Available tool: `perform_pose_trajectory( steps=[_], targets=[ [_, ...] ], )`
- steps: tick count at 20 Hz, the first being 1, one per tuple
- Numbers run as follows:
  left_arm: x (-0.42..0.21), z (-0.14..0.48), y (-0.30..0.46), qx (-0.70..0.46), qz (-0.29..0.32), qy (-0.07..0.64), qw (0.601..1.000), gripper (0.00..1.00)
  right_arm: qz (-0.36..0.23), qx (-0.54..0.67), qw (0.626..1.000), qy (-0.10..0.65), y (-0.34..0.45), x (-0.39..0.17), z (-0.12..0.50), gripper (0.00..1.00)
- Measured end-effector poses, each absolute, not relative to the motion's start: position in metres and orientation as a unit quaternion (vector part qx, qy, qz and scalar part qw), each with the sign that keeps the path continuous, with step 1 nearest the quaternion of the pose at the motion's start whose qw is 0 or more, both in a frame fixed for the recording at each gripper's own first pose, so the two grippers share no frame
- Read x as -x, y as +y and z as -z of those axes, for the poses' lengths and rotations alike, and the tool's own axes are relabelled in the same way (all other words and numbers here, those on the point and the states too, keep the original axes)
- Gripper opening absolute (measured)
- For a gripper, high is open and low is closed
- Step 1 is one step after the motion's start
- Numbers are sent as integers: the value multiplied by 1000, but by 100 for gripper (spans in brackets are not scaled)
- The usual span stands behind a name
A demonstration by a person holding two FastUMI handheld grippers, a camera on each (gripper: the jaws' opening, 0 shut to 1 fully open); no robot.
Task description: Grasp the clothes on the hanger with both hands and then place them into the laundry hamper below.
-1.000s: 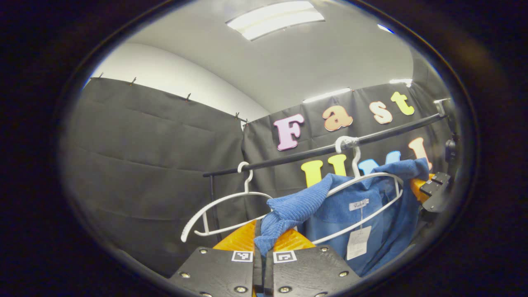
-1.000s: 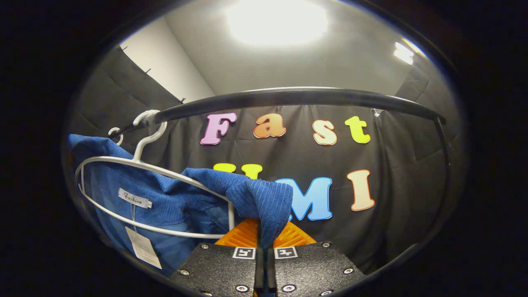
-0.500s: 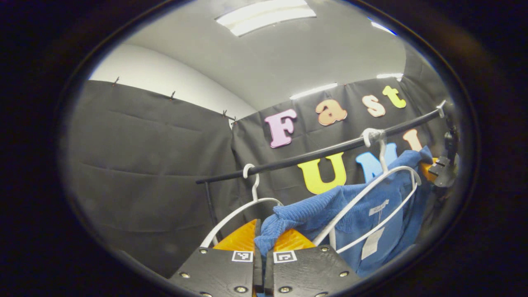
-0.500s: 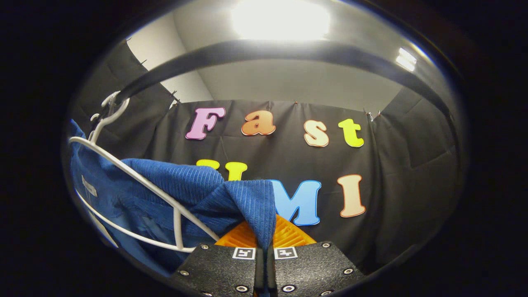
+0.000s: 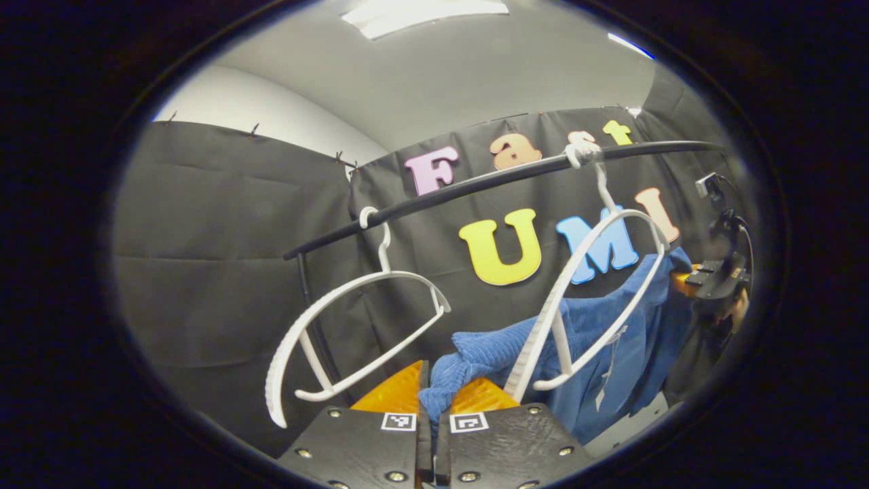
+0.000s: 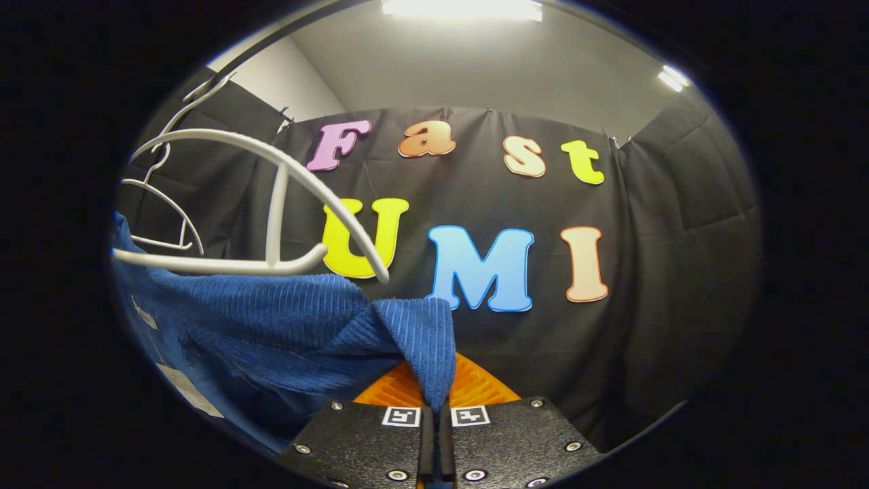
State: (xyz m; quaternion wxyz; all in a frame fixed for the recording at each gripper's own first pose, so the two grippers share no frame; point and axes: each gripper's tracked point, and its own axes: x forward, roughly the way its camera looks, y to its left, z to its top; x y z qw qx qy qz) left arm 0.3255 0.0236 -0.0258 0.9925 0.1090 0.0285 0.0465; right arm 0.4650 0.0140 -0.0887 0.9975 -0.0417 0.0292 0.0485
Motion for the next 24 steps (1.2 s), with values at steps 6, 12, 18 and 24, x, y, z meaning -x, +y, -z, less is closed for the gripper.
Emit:
perform_pose_trajectory(
  steps=[6,12,18,24],
  targets=[
    [-296,61,24,-68,-50,55,995,3,-56,63,995,51,12,-426,110,2],
    [-241,55,36,-47,-43,43,997,5,-48,53,996,52,12,-361,94,2],
    [-203,24,30,-22,-7,13,1000,3,-37,34,998,39,17,-288,57,2],
    [-159,3,8,-3,62,-8,998,2,-29,16,999,40,34,-215,34,2]
  ],
)
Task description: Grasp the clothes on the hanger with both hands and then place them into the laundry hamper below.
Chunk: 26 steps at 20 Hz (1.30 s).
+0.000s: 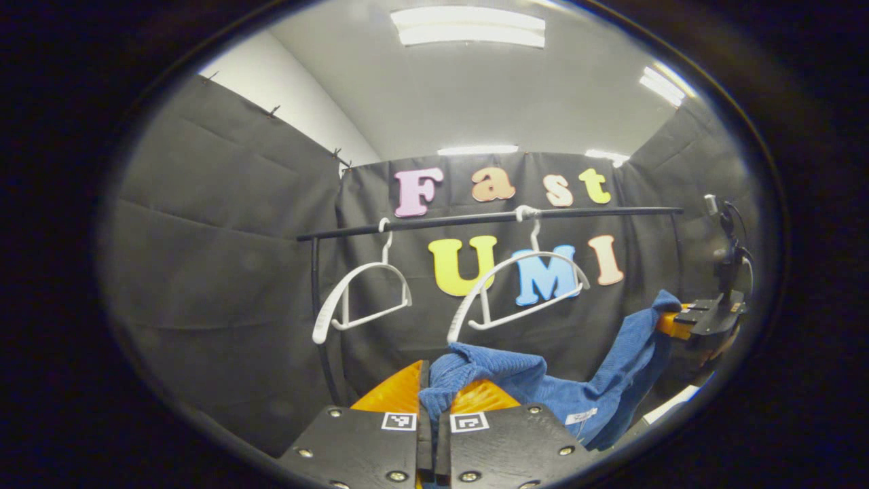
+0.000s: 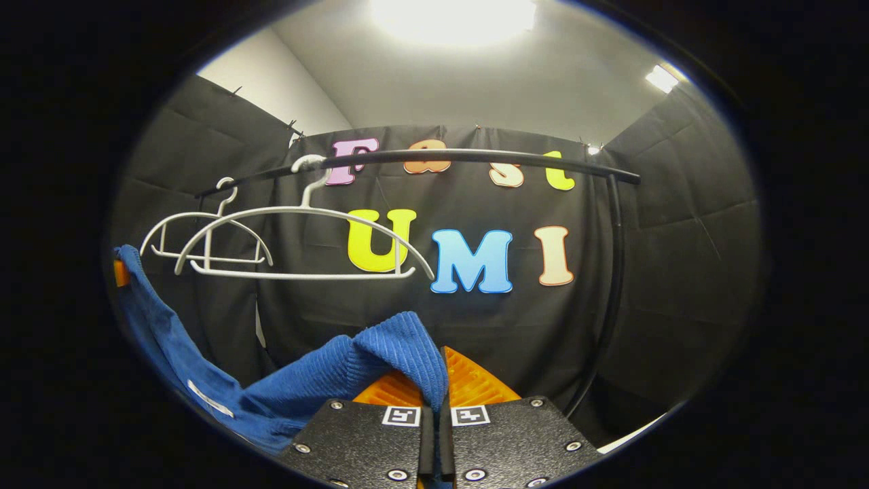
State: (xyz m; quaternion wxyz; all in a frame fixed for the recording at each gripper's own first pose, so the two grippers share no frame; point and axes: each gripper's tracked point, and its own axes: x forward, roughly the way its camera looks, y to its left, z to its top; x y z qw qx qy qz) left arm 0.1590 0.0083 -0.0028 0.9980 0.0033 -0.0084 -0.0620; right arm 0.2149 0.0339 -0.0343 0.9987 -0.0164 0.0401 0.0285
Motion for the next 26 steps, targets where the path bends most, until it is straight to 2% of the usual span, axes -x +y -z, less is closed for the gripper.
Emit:
perform_pose_trajectory(
  steps=[7,14,15,26],
  targets=[
    [-114,1,-40,40,153,-15,987,2,-51,19,998,37,77,-129,10,1],
    [-91,16,-97,87,216,-3,972,2,-89,-11,994,65,112,-95,36,2],
    [-87,24,-103,92,219,2,971,4,-93,-18,993,70,115,-91,43,2],
    [-77,164,-119,106,202,107,968,1,-110,-55,973,193,131,-46,181,2]
  ],
)
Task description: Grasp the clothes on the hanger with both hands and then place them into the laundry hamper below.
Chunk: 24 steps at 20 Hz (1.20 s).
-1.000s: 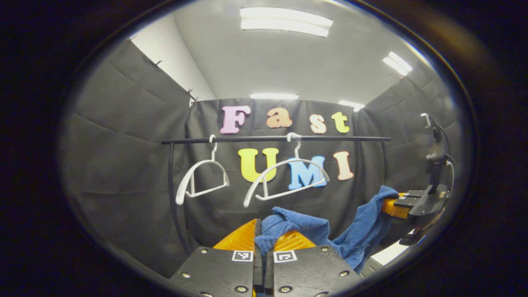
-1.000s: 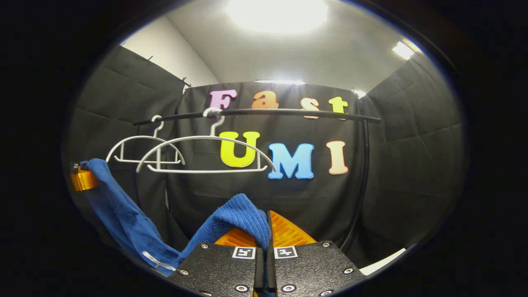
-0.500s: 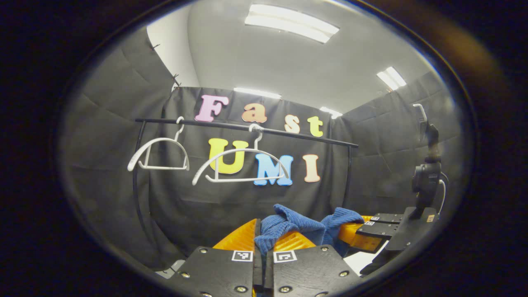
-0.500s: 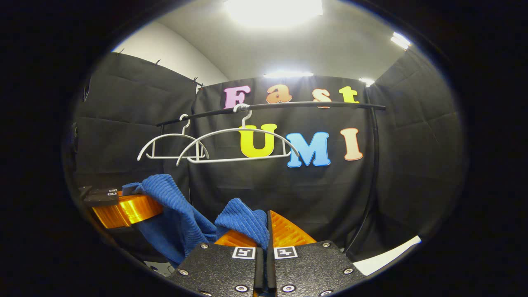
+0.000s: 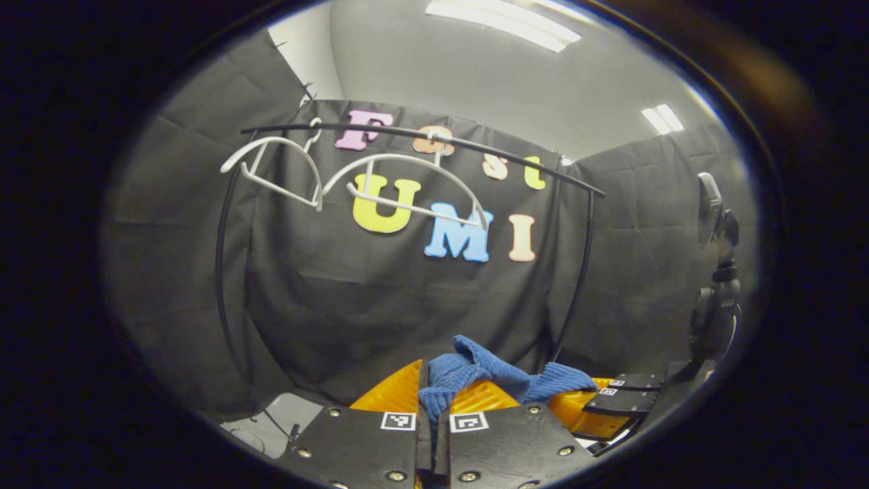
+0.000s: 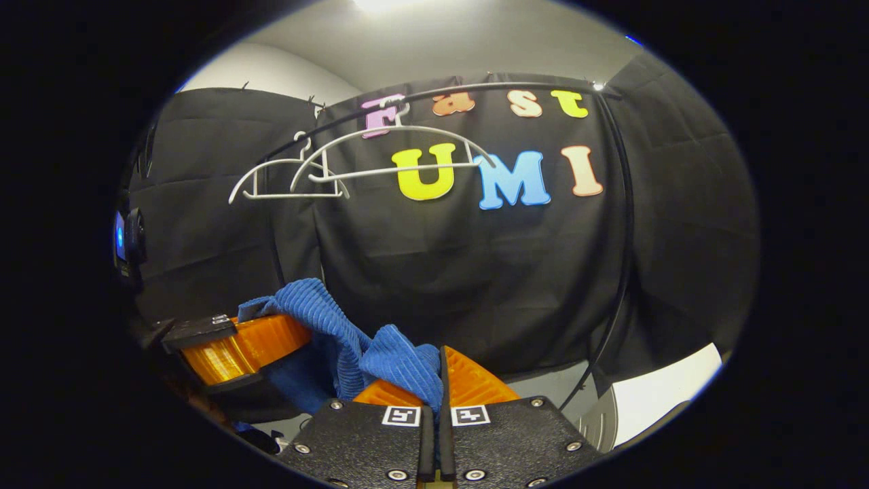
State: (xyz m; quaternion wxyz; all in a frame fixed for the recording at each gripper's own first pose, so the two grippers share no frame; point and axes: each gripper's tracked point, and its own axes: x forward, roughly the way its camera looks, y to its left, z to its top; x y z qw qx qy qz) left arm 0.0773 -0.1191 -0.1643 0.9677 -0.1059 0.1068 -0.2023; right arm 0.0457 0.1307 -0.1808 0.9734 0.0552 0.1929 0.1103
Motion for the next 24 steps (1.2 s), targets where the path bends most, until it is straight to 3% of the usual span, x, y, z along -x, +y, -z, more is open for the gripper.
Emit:
perform_pose_trajectory(
  steps=[16,21,22,23,24],
  targets=[
    [-35,349,-97,-1,170,273,947,3,-97,37,925,366,112,5,345,3],
    [-18,385,-93,-24,183,329,926,8,-96,47,905,411,109,30,372,6],
    [-16,392,-91,-27,186,336,923,5,-100,45,902,417,111,32,375,11],
    [-10,400,-90,-33,188,342,920,19,-105,43,898,424,113,34,376,13],
    [-7,404,-87,-42,188,345,918,42,-109,43,897,427,115,38,378,18]
  ],
)
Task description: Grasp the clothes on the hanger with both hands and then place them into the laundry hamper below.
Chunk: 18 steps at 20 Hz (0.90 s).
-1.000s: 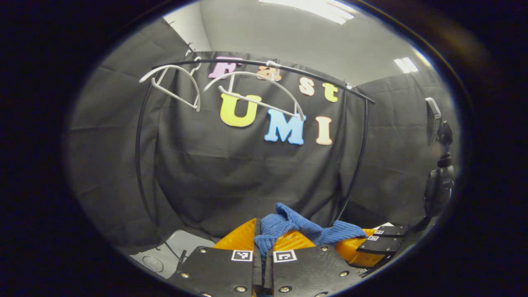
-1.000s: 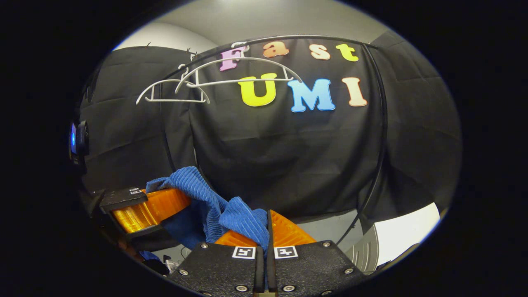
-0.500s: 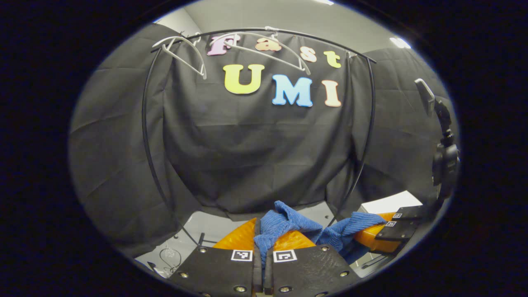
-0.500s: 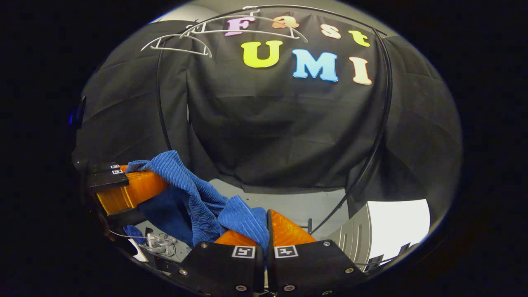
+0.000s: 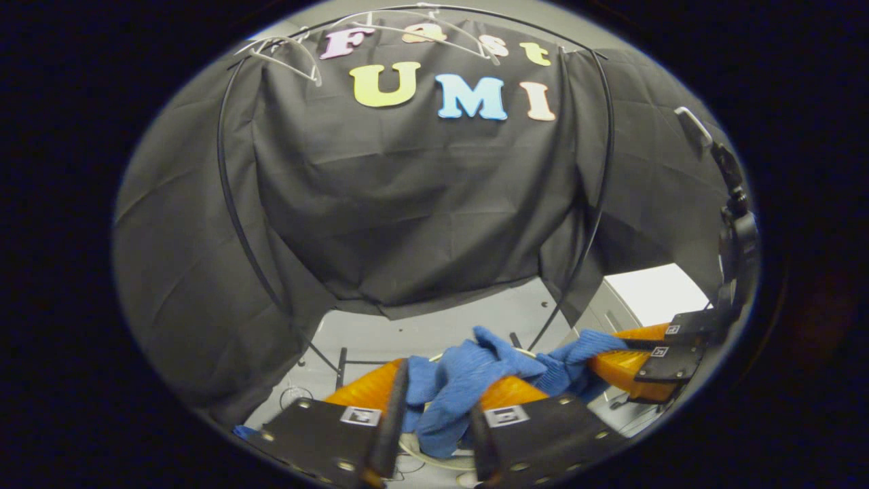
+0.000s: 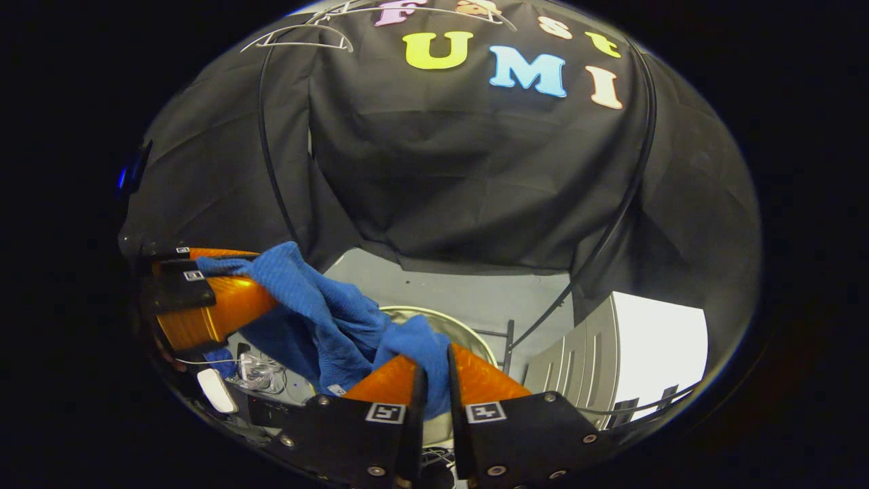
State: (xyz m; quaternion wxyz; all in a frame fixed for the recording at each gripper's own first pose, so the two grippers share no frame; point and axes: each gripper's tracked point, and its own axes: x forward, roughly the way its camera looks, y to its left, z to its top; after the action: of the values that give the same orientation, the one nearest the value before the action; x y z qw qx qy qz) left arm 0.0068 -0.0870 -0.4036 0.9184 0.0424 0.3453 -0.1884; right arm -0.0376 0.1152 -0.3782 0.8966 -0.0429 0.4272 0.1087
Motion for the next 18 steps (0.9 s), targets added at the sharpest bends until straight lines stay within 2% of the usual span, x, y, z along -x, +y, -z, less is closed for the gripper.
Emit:
perform_pose_trajectory(
  steps=[1,2,5,6,14,18],
  targets=[
    [-3,407,-84,-53,186,347,918,65,-112,44,897,425,117,38,375,26],
    [-2,409,-80,-61,182,349,917,87,-112,48,899,420,118,39,373,43],
    [17,422,-71,-63,179,372,909,90,-103,60,906,407,114,38,365,94],
    [17,422,-71,-61,179,372,909,94,-102,59,907,405,115,40,364,97],
    [1,332,-69,-45,179,302,935,94,-72,55,926,367,98,41,324,96],
    [0,276,-63,-37,166,247,954,94,-56,54,946,314,80,35,274,96]
  ],
)
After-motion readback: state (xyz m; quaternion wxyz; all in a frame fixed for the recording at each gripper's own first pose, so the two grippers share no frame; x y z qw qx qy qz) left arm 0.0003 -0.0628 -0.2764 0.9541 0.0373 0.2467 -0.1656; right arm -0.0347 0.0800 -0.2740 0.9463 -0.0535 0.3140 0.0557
